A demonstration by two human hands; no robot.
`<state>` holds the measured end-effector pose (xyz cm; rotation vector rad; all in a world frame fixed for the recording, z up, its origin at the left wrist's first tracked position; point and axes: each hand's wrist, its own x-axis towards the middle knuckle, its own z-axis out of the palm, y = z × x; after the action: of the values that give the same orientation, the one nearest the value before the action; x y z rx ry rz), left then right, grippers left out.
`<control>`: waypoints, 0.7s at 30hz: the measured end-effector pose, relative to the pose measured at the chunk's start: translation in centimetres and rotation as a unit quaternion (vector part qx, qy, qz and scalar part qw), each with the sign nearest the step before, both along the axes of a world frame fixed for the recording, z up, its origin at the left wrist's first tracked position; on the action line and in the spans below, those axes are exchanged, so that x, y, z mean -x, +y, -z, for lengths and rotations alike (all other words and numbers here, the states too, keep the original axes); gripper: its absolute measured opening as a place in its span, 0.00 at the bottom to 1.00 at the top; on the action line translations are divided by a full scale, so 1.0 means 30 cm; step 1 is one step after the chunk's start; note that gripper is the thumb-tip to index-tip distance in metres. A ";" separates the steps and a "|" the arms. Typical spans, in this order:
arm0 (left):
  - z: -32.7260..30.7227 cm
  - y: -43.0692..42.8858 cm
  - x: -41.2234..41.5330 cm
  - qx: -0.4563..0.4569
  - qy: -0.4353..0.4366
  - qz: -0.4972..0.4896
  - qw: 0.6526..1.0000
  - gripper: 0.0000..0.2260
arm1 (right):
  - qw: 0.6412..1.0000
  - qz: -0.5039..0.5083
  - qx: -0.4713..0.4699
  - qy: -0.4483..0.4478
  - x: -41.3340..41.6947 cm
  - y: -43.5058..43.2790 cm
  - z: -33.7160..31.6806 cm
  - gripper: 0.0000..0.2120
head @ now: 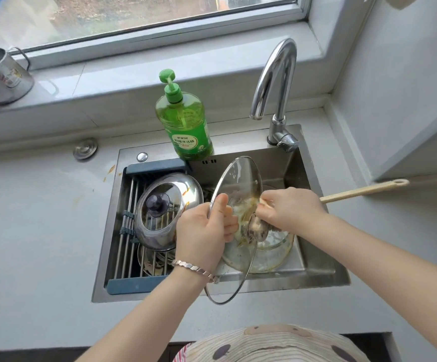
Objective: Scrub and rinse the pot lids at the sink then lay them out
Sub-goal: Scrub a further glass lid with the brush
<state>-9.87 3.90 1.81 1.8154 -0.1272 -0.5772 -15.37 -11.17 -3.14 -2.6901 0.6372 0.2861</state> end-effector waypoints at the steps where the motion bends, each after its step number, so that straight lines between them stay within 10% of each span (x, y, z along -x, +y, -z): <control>1: -0.002 -0.002 0.000 0.001 -0.003 0.002 1.000 0.15 | 1.000 0.020 -0.018 0.010 0.002 -0.013 -0.006 0.13; 6: -0.003 -0.004 -0.009 -0.007 -0.021 0.013 1.000 0.14 | 0.997 -0.050 0.033 -0.041 0.012 0.030 -0.026 0.11; 9: -0.020 -0.016 -0.014 0.026 0.005 -0.015 1.000 0.15 | 0.980 0.109 -0.166 0.001 -0.011 -0.023 0.001 0.15; 14: -0.028 -0.049 -0.047 0.105 0.056 -0.158 0.980 0.15 | 0.773 0.420 -0.475 -0.032 -0.024 0.033 0.060 0.15; 21: 0.004 -0.069 -0.066 0.117 0.052 -0.232 0.964 0.16 | 0.935 0.226 -0.263 -0.080 -0.007 0.111 -0.014 0.17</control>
<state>-7.88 1.84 1.70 1.5111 0.2851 -0.3061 -15.14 -7.83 -2.71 -1.9679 0.9469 0.0922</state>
